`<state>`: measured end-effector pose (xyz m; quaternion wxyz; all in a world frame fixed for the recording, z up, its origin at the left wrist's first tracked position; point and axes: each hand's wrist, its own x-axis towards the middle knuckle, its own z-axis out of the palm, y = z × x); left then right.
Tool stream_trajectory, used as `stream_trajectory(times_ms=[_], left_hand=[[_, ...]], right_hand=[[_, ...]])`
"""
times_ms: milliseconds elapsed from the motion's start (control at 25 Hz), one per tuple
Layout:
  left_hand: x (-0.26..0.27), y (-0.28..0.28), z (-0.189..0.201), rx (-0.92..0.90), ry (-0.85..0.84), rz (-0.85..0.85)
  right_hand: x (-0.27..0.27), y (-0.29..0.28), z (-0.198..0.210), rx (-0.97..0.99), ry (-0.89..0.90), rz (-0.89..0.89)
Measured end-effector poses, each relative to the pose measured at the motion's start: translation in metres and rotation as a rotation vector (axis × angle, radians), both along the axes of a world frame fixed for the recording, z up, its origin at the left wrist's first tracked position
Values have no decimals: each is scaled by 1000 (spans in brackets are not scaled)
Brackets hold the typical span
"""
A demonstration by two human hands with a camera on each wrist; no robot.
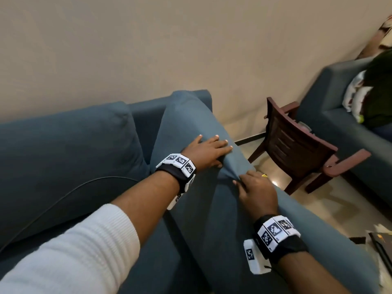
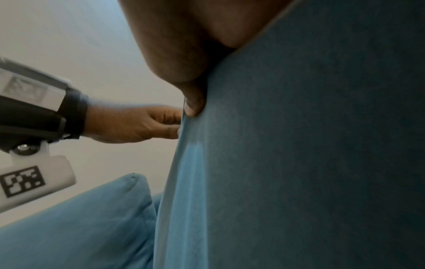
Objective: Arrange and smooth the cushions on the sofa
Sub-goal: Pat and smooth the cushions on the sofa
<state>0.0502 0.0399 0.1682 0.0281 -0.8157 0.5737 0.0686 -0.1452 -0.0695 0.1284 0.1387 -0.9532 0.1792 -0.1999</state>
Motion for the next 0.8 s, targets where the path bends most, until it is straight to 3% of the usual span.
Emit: stream_trajectory(times_ms=[200,320,480,640,800], left_hand=[[3,66,-2,-171,-23,144],[-27,87,-22,-433,-11,178],[-81,118,-36,-734,-54,277],[-139,159,-11,-780,-107,320],[-182,208,9,-685,-79,466]], right_hand=[[-26,16,67,-141,25,34],[-47,21,104,-254,63,77],[-84,29,127,-245,126,191],[-118,36,144,-229,101,333],[-122,58,151,-172,14,416]])
